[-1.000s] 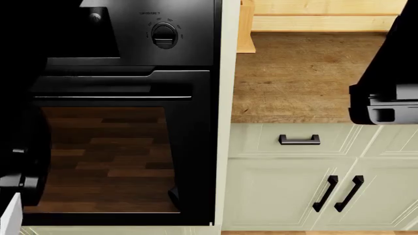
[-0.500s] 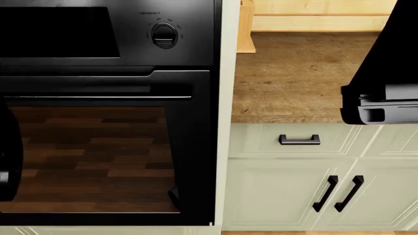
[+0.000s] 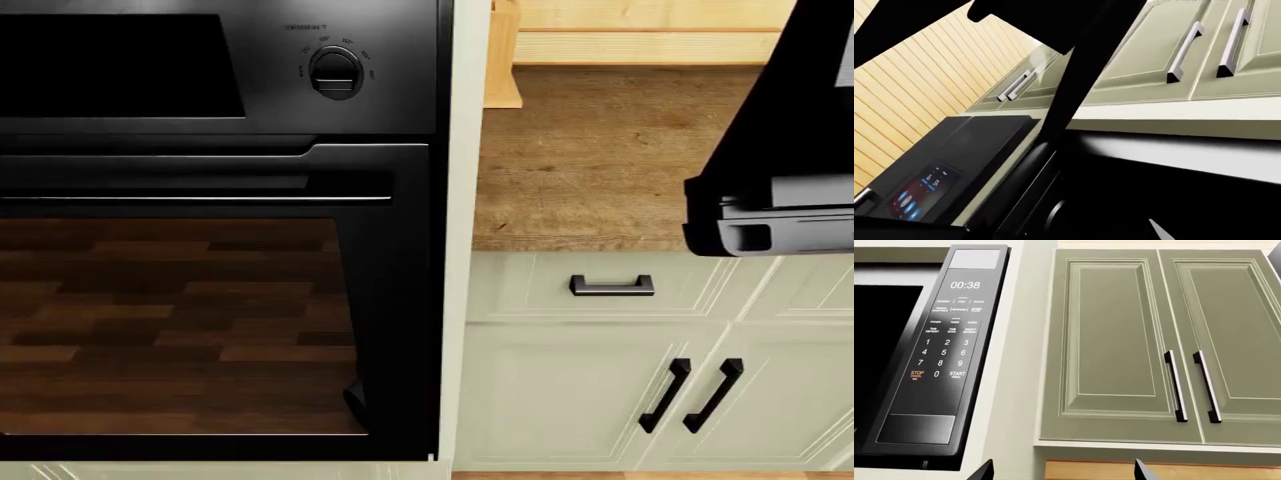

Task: Open the microwave door

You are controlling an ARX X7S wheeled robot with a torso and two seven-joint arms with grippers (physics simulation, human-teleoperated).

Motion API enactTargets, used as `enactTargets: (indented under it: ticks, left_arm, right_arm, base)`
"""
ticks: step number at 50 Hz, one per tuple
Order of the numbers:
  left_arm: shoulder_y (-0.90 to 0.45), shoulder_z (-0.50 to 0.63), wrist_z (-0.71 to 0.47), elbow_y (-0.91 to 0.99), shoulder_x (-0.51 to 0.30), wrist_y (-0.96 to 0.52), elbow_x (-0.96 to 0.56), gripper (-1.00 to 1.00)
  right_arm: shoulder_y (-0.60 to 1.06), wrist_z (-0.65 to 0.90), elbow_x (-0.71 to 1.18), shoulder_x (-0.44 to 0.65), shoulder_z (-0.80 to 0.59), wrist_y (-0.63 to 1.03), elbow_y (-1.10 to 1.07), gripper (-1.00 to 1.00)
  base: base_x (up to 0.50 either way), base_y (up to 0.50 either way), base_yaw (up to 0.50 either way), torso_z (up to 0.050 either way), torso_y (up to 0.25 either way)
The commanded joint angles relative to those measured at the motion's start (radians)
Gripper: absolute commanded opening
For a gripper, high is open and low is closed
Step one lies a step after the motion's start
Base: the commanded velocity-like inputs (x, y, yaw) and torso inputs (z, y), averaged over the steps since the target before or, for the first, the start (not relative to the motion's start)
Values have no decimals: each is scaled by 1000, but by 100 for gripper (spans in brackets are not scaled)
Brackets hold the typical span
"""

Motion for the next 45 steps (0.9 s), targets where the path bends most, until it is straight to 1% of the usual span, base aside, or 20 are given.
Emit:
enactTargets:
  ticks: [1,13,27,36,45]
  left_arm:
    - [-7,-4,26,6,-71,-31,10,100]
    - [-11,-17,60,2,-170,-59,25,100]
    - [-28,-33,76,12,-249,-95,42,100]
    - [-13,-56,82,5,-292,-112,44,100]
    - [7,-77,100,1,-366,-129,50,100]
  right_arm:
    - [-10,-2,-5,-4,4,-8,6,100]
    - [-8,-4,4,-22,13,-1,11,100]
    - [-12,-1,5,-36,20,4,12,100]
    - [-18,-1,4,-40,24,3,14,100]
    - [-20,-1,6,-50,29,6,17,100]
  base:
    - [0,0,0,0,0]
    - [0,0,0,0,0]
    - [0,0,0,0,0]
    - [0,0,0,0,0]
    - [0,0,0,0,0]
